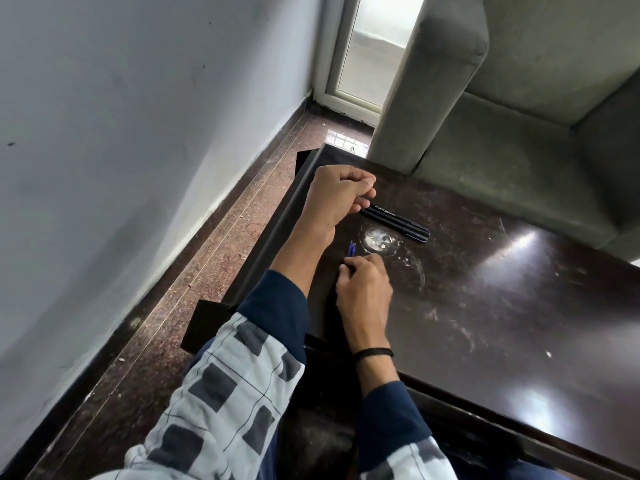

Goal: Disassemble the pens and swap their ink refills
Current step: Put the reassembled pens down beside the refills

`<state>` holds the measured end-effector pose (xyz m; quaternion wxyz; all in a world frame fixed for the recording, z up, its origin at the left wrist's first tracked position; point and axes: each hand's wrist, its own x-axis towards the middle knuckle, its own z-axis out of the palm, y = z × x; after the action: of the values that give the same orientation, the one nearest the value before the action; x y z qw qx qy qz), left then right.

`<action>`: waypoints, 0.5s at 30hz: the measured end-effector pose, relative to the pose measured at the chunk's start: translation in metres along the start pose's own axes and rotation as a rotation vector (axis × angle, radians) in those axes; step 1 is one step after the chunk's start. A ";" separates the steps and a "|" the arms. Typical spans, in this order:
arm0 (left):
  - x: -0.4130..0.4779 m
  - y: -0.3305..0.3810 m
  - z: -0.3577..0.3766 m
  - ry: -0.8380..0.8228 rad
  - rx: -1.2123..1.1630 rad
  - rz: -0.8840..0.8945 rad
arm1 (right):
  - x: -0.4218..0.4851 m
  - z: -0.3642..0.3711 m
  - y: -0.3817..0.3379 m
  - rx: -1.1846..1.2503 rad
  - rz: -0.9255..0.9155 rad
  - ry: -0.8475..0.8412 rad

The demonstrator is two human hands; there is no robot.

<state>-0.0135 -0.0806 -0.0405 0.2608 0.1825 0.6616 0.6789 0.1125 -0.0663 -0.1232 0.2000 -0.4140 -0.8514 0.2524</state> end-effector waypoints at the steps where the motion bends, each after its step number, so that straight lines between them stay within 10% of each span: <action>1: 0.000 0.000 -0.001 0.002 0.000 0.005 | 0.000 0.004 -0.006 -0.007 -0.011 -0.004; 15: 0.000 0.001 -0.002 0.004 -0.031 0.000 | 0.030 -0.027 0.009 0.017 0.014 0.111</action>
<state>-0.0154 -0.0824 -0.0394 0.2621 0.1769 0.6516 0.6895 0.1150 -0.0306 -0.1034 0.2487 -0.4318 -0.8339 0.2374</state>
